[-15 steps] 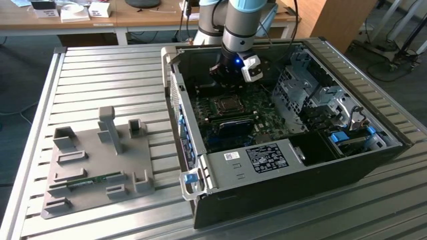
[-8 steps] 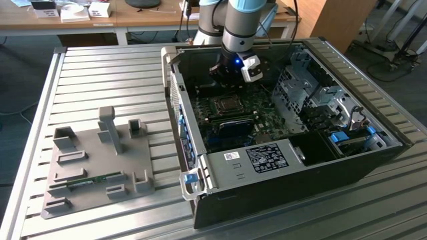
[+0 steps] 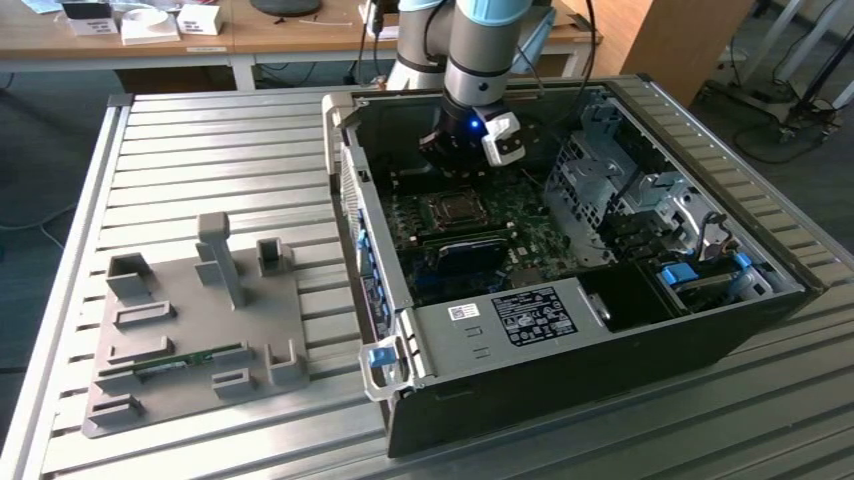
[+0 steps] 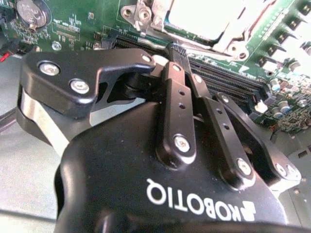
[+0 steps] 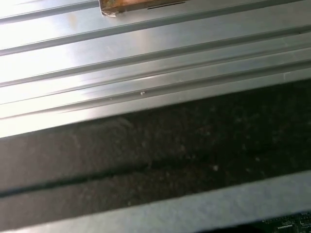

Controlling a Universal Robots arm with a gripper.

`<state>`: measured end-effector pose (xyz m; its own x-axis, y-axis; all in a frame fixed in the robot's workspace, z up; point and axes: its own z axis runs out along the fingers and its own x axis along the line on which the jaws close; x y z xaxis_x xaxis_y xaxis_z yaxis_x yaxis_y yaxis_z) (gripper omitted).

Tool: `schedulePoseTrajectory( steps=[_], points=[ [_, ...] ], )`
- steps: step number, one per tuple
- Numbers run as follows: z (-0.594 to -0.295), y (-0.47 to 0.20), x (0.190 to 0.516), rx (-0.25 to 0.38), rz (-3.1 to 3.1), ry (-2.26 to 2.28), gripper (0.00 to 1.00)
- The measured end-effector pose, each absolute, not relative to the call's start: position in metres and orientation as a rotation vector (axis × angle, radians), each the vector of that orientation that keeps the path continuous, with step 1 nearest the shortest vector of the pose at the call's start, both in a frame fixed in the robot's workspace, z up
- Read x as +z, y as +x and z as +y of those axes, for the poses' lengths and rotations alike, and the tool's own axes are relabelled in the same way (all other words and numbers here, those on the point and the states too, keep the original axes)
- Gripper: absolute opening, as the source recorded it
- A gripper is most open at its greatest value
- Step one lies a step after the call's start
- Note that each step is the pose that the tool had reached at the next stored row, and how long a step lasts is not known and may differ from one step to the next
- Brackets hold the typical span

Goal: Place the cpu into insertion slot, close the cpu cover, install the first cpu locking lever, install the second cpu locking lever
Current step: 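Install the first cpu locking lever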

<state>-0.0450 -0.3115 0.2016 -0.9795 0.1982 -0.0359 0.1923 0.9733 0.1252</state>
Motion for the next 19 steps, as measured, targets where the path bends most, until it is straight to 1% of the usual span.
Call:
schedulePoseTrajectory(
  steps=[19],
  points=[
    [-0.3052,-0.045,0.2015,0.187,3.066,0.348,0.11]
  ],
)
